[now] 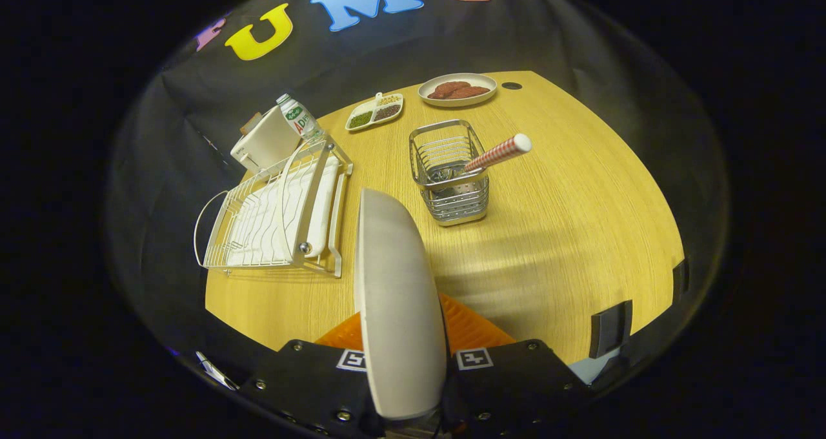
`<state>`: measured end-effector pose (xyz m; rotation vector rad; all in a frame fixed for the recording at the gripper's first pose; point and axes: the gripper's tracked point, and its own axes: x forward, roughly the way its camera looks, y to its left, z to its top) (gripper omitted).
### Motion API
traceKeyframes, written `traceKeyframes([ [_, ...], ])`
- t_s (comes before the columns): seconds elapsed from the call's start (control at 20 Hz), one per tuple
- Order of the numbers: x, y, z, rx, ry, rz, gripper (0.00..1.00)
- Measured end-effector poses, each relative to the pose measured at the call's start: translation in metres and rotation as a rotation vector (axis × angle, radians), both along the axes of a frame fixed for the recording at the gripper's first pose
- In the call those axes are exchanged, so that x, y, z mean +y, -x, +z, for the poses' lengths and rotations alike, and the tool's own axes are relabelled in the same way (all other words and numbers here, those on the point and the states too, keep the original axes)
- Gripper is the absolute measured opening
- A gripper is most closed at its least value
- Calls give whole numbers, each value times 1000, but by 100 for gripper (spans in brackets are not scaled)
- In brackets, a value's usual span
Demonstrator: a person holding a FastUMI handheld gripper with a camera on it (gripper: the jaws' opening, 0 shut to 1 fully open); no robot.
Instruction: Take the plate from the dish rack, then take the spoon from the basket and place it into the plate.
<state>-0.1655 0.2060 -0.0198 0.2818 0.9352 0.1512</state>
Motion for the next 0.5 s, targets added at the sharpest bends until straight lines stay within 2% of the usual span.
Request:
traceKeyframes([
  [0.15, 13, 1, -13, -11, -103, 26, 35],
  [0.4, 13, -5, -31, -15, -224, 21, 35],
  [0.5, 3, -7, -33, -40, -212, 18, 35],
])
